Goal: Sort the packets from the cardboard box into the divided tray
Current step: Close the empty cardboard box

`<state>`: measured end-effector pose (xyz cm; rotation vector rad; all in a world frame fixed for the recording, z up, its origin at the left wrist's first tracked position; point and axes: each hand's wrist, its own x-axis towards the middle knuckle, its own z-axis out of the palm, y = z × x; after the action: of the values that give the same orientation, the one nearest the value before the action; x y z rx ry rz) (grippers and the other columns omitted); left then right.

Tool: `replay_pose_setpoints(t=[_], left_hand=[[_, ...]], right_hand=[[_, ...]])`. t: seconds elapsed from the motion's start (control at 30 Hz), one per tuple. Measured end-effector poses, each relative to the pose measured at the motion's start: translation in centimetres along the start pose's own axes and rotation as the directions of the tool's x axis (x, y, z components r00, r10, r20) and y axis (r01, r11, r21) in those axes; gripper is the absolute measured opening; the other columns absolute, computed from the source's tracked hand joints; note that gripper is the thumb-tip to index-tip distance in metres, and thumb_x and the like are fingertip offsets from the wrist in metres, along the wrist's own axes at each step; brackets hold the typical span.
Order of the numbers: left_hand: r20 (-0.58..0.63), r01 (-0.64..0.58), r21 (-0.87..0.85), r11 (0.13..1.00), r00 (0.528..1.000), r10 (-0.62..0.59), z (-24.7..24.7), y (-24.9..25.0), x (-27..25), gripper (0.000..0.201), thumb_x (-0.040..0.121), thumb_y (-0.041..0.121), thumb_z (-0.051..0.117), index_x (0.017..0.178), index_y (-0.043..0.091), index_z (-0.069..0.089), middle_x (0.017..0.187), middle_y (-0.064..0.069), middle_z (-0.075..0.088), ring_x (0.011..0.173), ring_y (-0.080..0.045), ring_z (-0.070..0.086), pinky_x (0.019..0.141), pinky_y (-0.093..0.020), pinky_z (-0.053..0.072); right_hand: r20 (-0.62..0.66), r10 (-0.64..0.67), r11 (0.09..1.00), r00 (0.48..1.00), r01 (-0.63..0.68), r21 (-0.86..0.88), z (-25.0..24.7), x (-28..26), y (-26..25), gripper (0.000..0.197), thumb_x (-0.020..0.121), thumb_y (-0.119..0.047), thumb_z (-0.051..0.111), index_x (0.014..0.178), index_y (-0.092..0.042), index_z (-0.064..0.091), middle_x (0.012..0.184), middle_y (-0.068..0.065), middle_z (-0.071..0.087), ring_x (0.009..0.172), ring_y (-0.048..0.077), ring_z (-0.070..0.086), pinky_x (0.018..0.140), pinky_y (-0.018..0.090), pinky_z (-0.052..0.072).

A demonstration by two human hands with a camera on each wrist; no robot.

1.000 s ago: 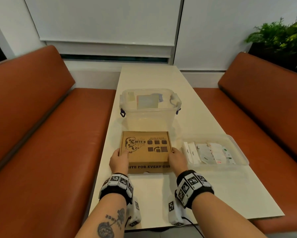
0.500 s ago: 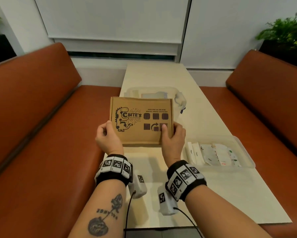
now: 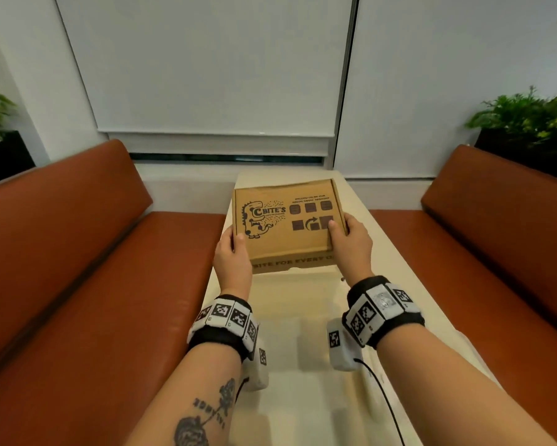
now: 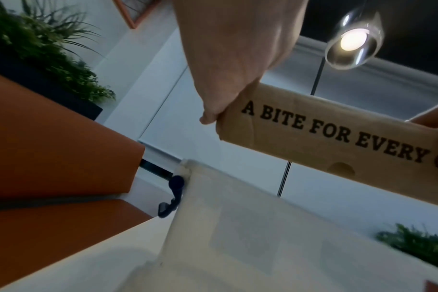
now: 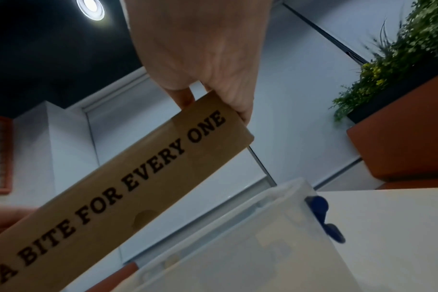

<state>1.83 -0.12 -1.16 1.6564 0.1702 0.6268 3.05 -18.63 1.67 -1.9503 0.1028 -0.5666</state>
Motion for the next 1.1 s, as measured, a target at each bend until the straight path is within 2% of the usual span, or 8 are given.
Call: replay_pose_setpoints(t=[0.2,0.3,0.37,0.5,0.67,0.77,0.87,1.1], left_hand=[[0.089,0.040,0.246,0.968,0.994,-0.063,3.0,-3.9,1.7,0.042,0.102,0.018,0.033,0.143,0.014,0.041,0.139,-0.008,0.050,0.127,-0.026,0.045,0.110,-0.037,0.034],[0.075,-0.009,0.342,0.939,0.997,-0.018,4.1,-4.8,1.5,0.043,0.102,0.015,0.034,0.145,0.017,0.037,0.140,-0.008,0.047,0.127,-0.023,0.043,0.100,-0.026,0.030],[0.067,-0.024,0.426,0.904,0.998,-0.006,4.4,-4.9,1.7,0.043,0.102,0.015,0.033,0.144,0.015,0.039,0.139,-0.009,0.048,0.125,-0.024,0.045,0.101,-0.031,0.034],[0.083,-0.028,0.556,0.831,0.996,-0.022,4.5,-5.1,1.8,0.045,0.100,0.012,0.034,0.145,0.012,0.037,0.125,-0.015,0.052,0.112,-0.029,0.051,0.095,-0.037,0.042],[0.129,-0.035,0.757,0.653,0.987,-0.097,4.9,-5.5,1.6,0.050,0.098,0.019,0.035,0.147,0.009,0.030,0.127,-0.017,0.049,0.117,-0.030,0.045,0.101,-0.040,0.037],[0.123,-0.038,0.817,0.575,0.986,-0.109,5.1,-5.4,1.4,0.048,0.098,0.025,0.032,0.143,0.008,0.038,0.129,-0.016,0.050,0.120,-0.029,0.042,0.102,-0.040,0.035],[0.139,-0.068,0.860,0.506,0.985,-0.105,5.2,-5.4,1.5,0.044,0.096,0.026,0.032,0.132,0.006,0.050,0.125,-0.014,0.054,0.116,-0.028,0.045,0.098,-0.037,0.037],[0.246,-0.135,0.886,0.443,0.948,-0.203,5.4,-5.6,2.2,0.039,0.094,0.011,0.028,0.116,0.004,0.060,0.116,-0.014,0.061,0.110,-0.031,0.052,0.087,-0.038,0.042]], right_hand=[[0.075,0.065,0.991,0.995,-0.055,-0.118,1.5,2.3,3.8,0.032,0.098,-0.021,0.044,0.125,-0.010,0.055,0.119,0.011,0.061,0.111,0.027,0.054,0.098,0.041,0.044],[0.094,0.087,0.989,0.992,-0.075,-0.129,2.3,2.2,4.8,0.039,0.100,-0.021,0.039,0.138,-0.010,0.043,0.128,0.011,0.057,0.118,0.029,0.052,0.101,0.039,0.042],[0.116,0.084,0.983,0.990,-0.063,-0.173,2.8,2.4,5.1,0.045,0.101,-0.020,0.037,0.145,-0.010,0.033,0.134,0.012,0.053,0.122,0.029,0.049,0.103,0.037,0.039],[0.218,0.073,0.951,0.973,-0.002,-0.310,3.6,2.7,6.0,0.046,0.099,-0.008,0.034,0.144,-0.012,0.038,0.131,0.014,0.054,0.117,0.028,0.051,0.101,0.034,0.040],[0.266,0.128,0.919,0.955,-0.013,-0.395,4.4,2.9,7.1,0.051,0.094,-0.004,0.037,0.144,-0.013,0.037,0.129,0.012,0.052,0.111,0.027,0.052,0.094,0.020,0.040],[0.242,0.076,0.797,0.967,0.087,-0.598,5.1,2.3,7.6,0.042,0.099,-0.020,0.033,0.140,-0.017,0.041,0.124,0.017,0.055,0.110,0.031,0.050,0.095,0.031,0.039],[0.271,0.088,0.670,0.958,0.144,-0.728,5.7,2.1,8.0,0.042,0.097,-0.022,0.031,0.137,-0.016,0.044,0.124,0.014,0.057,0.110,0.031,0.049,0.094,0.038,0.038],[0.371,0.190,0.631,0.909,0.177,-0.756,6.0,3.0,8.0,0.034,0.094,-0.019,0.032,0.120,-0.014,0.053,0.116,0.014,0.060,0.108,0.031,0.052,0.093,0.039,0.041]])
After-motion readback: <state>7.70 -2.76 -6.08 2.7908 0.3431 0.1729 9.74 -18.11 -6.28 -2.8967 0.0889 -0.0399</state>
